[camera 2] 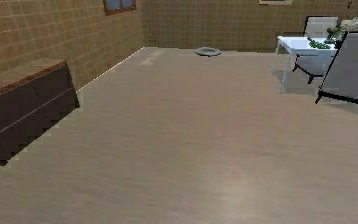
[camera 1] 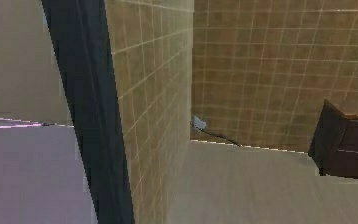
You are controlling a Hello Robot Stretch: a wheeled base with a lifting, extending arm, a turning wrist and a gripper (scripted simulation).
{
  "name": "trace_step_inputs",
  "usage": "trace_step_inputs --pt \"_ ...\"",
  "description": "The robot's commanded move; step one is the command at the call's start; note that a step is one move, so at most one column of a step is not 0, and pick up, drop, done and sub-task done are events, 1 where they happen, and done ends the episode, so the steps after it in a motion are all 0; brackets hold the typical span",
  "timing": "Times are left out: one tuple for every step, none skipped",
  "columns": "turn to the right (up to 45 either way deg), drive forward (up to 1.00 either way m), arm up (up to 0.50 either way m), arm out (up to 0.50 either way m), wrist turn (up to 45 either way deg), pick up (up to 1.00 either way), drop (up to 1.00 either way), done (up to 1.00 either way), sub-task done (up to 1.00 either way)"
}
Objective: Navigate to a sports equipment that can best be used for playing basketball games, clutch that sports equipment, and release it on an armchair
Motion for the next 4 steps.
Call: trace_step_inputs --pt "-45.0 0.00 0.00 0.00 0.0 0.00 0.00 0.00 0.00" --pt "-33.0 0.00 0.00 0.00 0.0 0.00 0.00 0.00 0.00" --pt "0.0 1.00 0.00 0.00 0.0 0.00 0.00 0.00 0.00" --pt "0.0 0.30 0.00 0.00 0.0 0.00 0.00 0.00 0.00"
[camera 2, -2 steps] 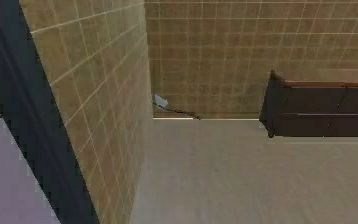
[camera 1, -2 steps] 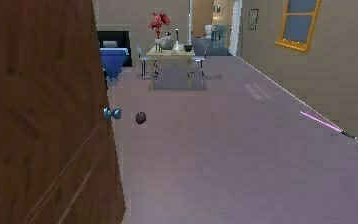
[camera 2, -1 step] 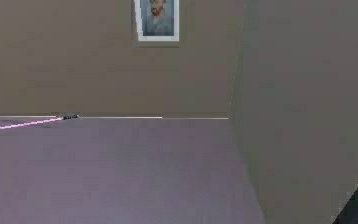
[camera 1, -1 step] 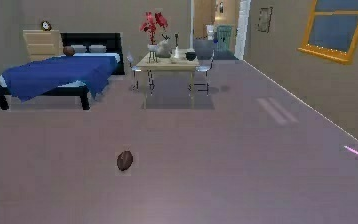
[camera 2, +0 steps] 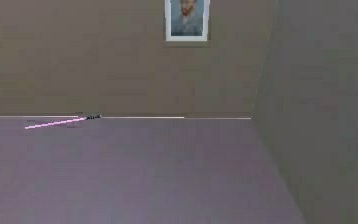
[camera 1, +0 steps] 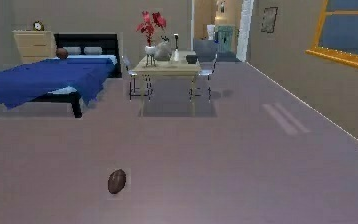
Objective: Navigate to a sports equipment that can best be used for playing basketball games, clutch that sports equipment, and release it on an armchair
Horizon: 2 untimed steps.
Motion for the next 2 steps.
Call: trace_step_inputs --pt "-39.0 0.00 0.00 0.00 0.0 0.00 0.00 0.00 0.00" --pt "0.0 0.40 0.00 0.00 0.0 0.00 0.00 0.00 0.00"
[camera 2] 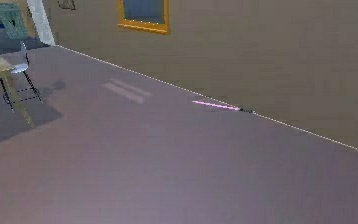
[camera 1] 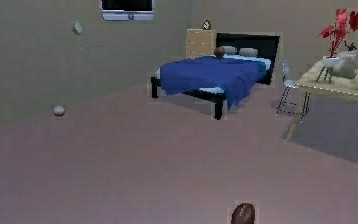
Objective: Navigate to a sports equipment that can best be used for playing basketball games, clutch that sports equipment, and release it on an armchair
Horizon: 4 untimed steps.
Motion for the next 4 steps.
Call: trace_step_inputs --pt "-12.0 0.00 0.00 0.00 0.0 0.00 0.00 0.00 0.00" --pt "-3.0 0.00 0.00 0.00 0.0 0.00 0.00 0.00 0.00" --pt "0.0 1.00 0.00 0.00 0.0 0.00 0.00 0.00 0.00" --pt "0.0 1.00 0.00 0.00 0.0 0.00 0.00 0.00 0.00"
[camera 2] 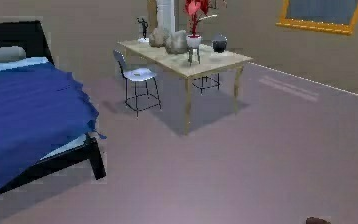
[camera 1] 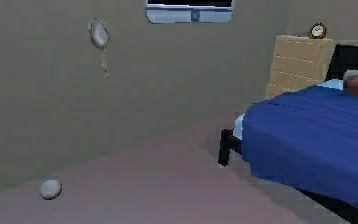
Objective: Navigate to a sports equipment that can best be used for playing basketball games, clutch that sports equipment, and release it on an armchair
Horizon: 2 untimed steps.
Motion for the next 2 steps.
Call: trace_step_inputs --pt "0.0 1.00 0.00 0.00 0.0 0.00 0.00 0.00 0.00" --pt "0.0 0.65 0.00 0.00 0.0 0.00 0.00 0.00 0.00"
